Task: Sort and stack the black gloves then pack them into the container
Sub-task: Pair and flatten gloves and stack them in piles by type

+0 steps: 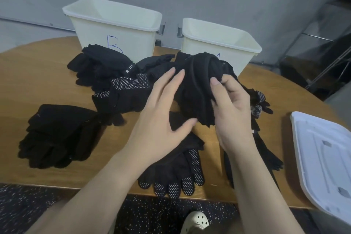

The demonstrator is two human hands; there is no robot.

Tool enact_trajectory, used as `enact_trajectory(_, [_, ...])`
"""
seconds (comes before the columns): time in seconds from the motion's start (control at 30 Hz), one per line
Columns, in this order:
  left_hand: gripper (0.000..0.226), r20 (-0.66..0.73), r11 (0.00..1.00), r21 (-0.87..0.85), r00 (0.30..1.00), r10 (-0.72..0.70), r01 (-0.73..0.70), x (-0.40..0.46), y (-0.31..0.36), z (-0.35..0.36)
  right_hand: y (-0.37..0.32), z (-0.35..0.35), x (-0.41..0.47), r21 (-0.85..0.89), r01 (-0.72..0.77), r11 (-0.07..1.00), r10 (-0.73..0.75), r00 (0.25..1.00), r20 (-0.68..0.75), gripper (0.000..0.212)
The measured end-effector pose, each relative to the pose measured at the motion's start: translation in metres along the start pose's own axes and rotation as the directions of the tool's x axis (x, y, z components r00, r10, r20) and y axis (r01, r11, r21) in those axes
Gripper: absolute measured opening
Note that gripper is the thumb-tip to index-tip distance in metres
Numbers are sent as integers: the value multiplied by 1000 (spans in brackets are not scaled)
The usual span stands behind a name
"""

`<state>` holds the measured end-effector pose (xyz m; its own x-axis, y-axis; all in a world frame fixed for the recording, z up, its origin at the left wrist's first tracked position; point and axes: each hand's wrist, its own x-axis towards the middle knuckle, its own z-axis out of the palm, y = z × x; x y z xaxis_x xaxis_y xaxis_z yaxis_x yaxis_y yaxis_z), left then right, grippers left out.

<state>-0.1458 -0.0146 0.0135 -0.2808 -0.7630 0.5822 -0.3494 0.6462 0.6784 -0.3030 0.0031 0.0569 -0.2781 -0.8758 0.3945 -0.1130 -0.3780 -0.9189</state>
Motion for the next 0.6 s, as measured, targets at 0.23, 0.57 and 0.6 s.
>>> enact_trajectory(0.23, [104,-60,995,-99,998,3,-9,-4,15,-5,-16,28,-17,104,-74,992,39,953,300,40])
enact_trajectory(0.57, [27,130,159,-921,665,-735,356,-2,17,-56,-10,29,-5,-130,-1,992,14,995,100,22])
enact_trajectory(0.6, [29,154,128,-925,663,-733,357,-2,16,-61,-10,29,-5,-136,-7,991,18,997,77,15])
